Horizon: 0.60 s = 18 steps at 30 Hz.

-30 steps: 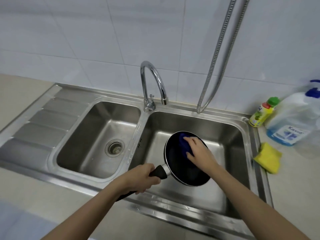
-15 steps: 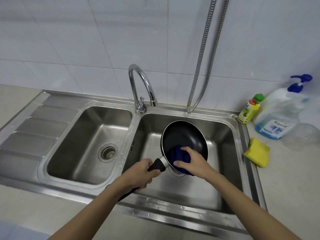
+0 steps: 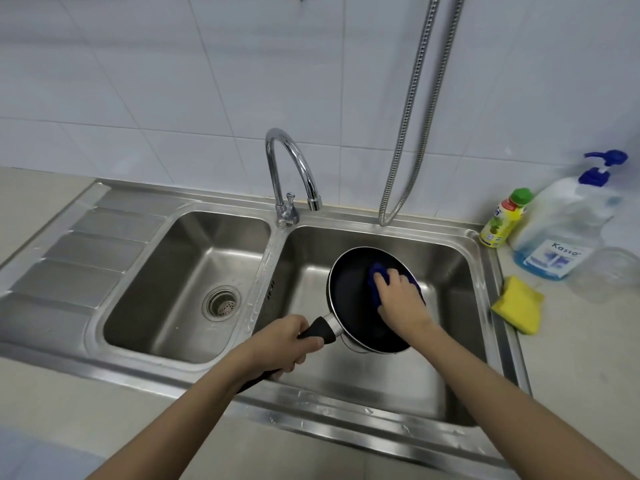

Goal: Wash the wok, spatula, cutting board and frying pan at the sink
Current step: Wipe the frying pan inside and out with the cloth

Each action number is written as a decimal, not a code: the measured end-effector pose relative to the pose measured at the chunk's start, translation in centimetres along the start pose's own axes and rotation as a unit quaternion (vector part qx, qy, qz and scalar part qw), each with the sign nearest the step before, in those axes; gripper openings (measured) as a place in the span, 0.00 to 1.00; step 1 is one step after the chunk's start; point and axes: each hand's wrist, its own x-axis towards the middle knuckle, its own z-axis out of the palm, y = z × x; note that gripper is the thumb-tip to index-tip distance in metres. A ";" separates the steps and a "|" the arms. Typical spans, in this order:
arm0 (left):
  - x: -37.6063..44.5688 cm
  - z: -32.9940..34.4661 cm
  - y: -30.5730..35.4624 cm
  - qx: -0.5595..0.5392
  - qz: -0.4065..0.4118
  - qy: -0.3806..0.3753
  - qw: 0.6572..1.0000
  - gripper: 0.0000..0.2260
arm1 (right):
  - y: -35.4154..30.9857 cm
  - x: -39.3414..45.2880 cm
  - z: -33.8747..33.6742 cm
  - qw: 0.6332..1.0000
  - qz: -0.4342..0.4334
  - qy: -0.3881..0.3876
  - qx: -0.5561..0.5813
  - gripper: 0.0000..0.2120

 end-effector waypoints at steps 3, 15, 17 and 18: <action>0.1 -0.3 -0.2 -0.040 0.001 0.015 0.999 0.10 | -0.1 -1.1 -1.5 0.996 -0.048 -0.080 0.015 0.20; -1.1 -0.3 0.2 0.139 0.035 -0.042 0.989 0.08 | -4.5 -0.4 1.1 0.946 -0.087 0.212 0.230 0.20; -1.3 0.2 -0.3 0.119 0.030 -0.024 0.992 0.07 | -3.0 1.0 1.1 0.971 -0.033 0.183 0.148 0.21; -1.2 0.4 -0.5 0.110 0.024 -0.005 0.994 0.07 | -2.1 1.5 1.2 0.981 -0.015 0.161 0.109 0.21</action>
